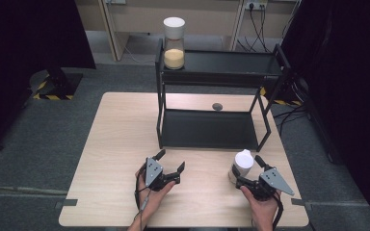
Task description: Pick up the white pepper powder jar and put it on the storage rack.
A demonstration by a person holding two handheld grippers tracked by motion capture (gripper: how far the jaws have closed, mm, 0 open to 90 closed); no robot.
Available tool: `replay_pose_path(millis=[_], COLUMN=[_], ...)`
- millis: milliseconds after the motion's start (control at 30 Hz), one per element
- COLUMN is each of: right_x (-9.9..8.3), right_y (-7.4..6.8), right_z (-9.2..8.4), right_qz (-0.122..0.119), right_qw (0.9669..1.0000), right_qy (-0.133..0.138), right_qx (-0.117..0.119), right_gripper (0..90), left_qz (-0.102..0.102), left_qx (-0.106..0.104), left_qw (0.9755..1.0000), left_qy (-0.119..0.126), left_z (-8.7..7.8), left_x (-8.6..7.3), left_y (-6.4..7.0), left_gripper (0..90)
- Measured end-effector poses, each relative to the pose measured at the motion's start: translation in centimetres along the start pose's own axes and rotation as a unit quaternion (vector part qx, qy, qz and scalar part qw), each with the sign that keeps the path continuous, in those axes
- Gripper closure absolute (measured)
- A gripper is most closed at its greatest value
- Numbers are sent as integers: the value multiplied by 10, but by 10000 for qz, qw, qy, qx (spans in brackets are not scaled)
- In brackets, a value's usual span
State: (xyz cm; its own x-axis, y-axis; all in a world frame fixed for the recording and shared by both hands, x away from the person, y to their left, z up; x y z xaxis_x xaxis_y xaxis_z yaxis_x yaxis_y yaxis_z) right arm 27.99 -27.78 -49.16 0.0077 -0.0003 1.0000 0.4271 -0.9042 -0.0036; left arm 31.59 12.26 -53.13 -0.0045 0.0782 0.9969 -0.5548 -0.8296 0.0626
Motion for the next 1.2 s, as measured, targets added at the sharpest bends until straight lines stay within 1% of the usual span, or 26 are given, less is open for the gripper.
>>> replay_pose_path(millis=[133,300,467,767,933,1200], right_x=[0,-2,-4,-6,-5,-4], right_y=[-2,-3,-4,-4,-5,-6], right_z=[3,6,8,12,12,12], right_qz=[1,-27,-61,-100,-103,-107], right_qw=[10000,10000,9999,9999,9999,9998], right_qy=[4,-68,-140,-95,-88,-110], right_qx=[-4,-39,-40,-60,-101,-131], right_gripper=[80,143,188,305,308,311], left_qz=[20,-29,-28,-30,15,-8], left_qx=[0,-20,-26,-32,-30,-37], left_qw=[10000,10000,10000,10000,10000,10000], left_qy=[-47,-57,-46,-59,-72,-56], left_z=[1,1,1,1,1,1], left_x=[1,1,1,1,1,1], left_y=[0,-1,-1,-1,0,0], left_gripper=[115,115,115,115,115,115])
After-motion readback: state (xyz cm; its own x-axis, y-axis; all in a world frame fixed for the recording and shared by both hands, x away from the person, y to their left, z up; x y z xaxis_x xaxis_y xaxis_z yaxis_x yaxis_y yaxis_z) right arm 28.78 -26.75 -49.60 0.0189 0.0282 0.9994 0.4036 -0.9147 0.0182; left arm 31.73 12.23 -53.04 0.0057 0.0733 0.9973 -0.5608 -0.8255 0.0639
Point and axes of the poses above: each handheld gripper's, and its own axes: z roughly forward along the jaws, x roughly out of its top, y roughly to its right, the point moved 9 cm from there along z, roughly forward along the jaws, and after that the axes turned 6 degrees about y, right-handed, at the moved point
